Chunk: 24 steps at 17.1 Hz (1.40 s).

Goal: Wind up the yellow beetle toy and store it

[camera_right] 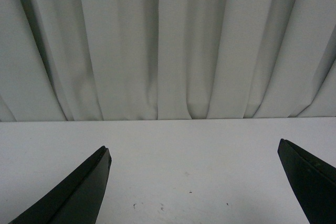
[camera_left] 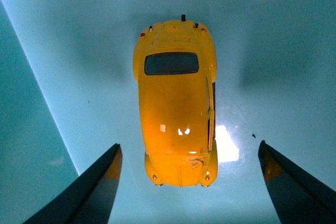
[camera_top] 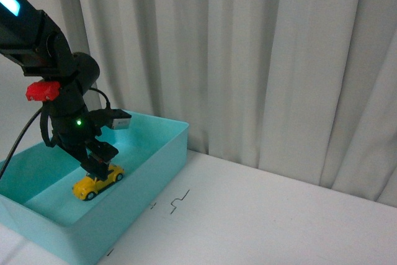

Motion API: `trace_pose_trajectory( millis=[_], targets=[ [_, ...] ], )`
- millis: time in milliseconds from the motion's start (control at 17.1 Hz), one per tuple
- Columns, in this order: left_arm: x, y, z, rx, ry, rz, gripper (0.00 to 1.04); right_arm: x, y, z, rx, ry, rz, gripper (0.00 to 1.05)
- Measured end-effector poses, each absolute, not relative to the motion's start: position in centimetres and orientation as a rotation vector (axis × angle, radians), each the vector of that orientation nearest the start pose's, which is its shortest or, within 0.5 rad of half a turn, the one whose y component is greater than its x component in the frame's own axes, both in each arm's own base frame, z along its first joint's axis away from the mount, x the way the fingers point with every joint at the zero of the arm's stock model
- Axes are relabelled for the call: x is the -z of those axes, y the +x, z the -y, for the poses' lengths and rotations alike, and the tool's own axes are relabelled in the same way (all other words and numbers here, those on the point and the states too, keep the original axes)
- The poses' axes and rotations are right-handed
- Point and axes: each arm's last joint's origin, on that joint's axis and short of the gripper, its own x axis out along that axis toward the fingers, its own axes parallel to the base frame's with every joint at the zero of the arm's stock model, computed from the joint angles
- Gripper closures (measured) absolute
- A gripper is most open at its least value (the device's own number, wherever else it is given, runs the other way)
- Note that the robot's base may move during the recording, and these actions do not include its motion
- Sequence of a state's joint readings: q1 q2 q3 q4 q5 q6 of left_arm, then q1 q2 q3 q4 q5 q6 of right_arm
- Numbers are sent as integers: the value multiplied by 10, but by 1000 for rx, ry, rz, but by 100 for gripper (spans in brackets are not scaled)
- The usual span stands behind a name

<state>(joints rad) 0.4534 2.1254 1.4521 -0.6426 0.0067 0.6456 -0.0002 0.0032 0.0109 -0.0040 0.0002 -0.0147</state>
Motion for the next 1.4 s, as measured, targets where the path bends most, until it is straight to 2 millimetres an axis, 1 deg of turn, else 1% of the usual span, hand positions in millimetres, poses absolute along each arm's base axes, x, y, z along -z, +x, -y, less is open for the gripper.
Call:
trace_pose_trajectory(
  millis=[117, 175, 233, 292, 408, 467, 525, 642, 700, 758, 816, 875, 933, 991, 1050, 1108, 1166, 1225, 1283, 1341, 1400],
  targets=[
    [-132, 373, -181, 69, 207, -1306, 8, -167, 97, 0, 0, -15, 4, 7],
    [-138, 376, -181, 81, 196, -1253, 6, -167, 97, 0, 0, -15, 4, 7],
    [-150, 377, -182, 93, 192, -1182, 7, -167, 97, 0, 0, -15, 4, 7],
    [-173, 377, -184, 85, 209, -1042, 7, -167, 97, 0, 0, -15, 4, 7],
    [-220, 363, -183, 73, 236, -831, 7, -167, 97, 0, 0, -15, 4, 7],
    [-238, 351, -177, 76, 258, -748, 7, -167, 97, 0, 0, -15, 4, 7],
    [-247, 339, -171, 85, 263, -699, 7, -167, 97, 0, 0, -15, 4, 7],
    [-256, 313, -145, 121, 278, -627, 7, -167, 97, 0, 0, -15, 4, 7],
    [-270, 293, -120, 116, 301, -535, 7, -167, 97, 0, 0, -15, 4, 7],
    [-278, 278, -104, 123, 311, -474, 7, -167, 97, 0, 0, -15, 4, 7],
    [-285, 259, -85, 132, 320, -414, 7, -167, 97, 0, 0, -15, 4, 7],
    [-286, 241, -67, 140, 314, -350, 8, -167, 97, 0, 0, -15, 4, 7],
    [-282, 227, -53, 64, 289, -183, 18, -167, 97, 0, 0, -15, 4, 7],
    [-272, 209, -40, 20, 218, -75, 28, -167, 97, 0, 0, -15, 3, 7],
    [-260, 190, -29, 12, 127, -34, 39, -167, 97, 0, 0, -15, 3, 7],
    [-251, 175, -23, 13, 77, -12, 50, -167, 97, 0, 0, -15, 4, 7],
    [-242, 163, -19, 3, 42, 19, 66, -167, 97, 0, 2, -14, 4, 7],
    [-232, 158, -16, -4, 25, 13, 81, -167, 97, 0, 0, -15, 3, 7],
    [-224, 156, -14, 2, 20, -3, 88, -167, 97, 0, 0, -15, 4, 7],
    [-214, 151, -12, 6, 12, -17, 101, -167, 97, 0, 0, -15, 4, 7],
    [-209, 147, -8, -14, 5, -11, 103, -167, 97, 0, 0, -15, 4, 7]
  ],
)
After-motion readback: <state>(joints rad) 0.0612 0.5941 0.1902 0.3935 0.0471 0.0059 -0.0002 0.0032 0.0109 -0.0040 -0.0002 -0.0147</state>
